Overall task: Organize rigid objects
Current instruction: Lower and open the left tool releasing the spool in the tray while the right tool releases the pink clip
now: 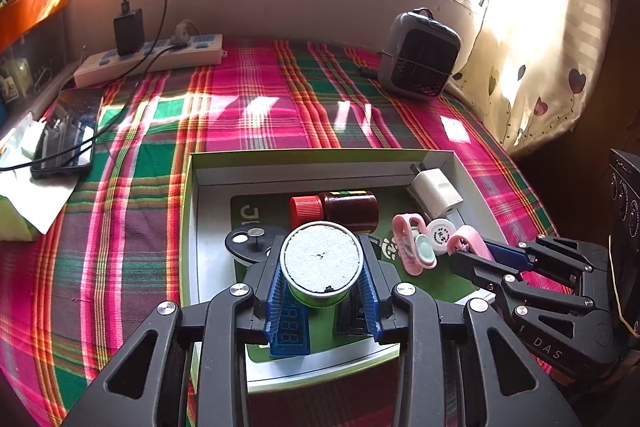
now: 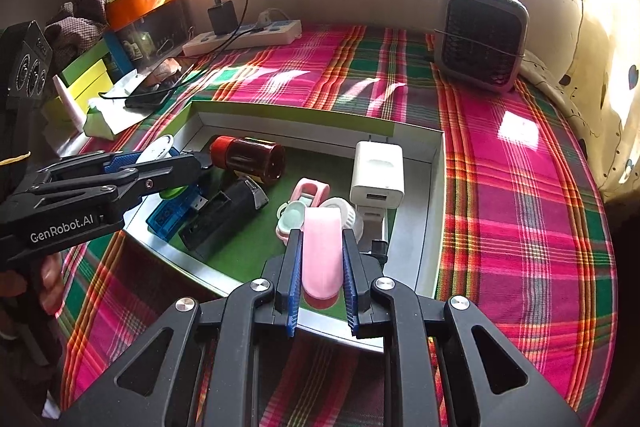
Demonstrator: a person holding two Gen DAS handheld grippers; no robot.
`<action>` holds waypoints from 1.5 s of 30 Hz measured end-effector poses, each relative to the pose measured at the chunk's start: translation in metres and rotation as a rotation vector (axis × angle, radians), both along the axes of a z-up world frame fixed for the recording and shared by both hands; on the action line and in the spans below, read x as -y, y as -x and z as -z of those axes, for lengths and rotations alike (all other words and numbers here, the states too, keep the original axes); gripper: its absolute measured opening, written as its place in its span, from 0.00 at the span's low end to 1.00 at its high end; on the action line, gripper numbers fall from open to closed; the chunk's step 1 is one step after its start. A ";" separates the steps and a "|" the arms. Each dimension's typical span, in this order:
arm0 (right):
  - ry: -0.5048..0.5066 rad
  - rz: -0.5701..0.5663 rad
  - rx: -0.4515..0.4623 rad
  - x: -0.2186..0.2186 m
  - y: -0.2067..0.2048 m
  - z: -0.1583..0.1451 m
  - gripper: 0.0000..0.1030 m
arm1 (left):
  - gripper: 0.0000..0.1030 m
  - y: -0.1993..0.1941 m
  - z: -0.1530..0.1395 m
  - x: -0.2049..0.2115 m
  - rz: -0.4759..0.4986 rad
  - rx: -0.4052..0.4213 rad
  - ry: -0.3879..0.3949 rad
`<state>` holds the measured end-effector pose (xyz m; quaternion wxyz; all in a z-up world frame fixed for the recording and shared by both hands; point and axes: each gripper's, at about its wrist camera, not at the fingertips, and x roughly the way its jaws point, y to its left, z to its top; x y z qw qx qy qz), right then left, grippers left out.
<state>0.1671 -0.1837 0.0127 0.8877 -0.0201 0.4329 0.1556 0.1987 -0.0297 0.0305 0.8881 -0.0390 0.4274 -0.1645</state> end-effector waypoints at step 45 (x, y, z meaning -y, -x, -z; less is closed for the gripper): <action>0.092 0.019 0.021 -0.002 -0.007 0.011 0.21 | 0.32 -0.012 0.014 0.007 0.000 -0.040 -0.014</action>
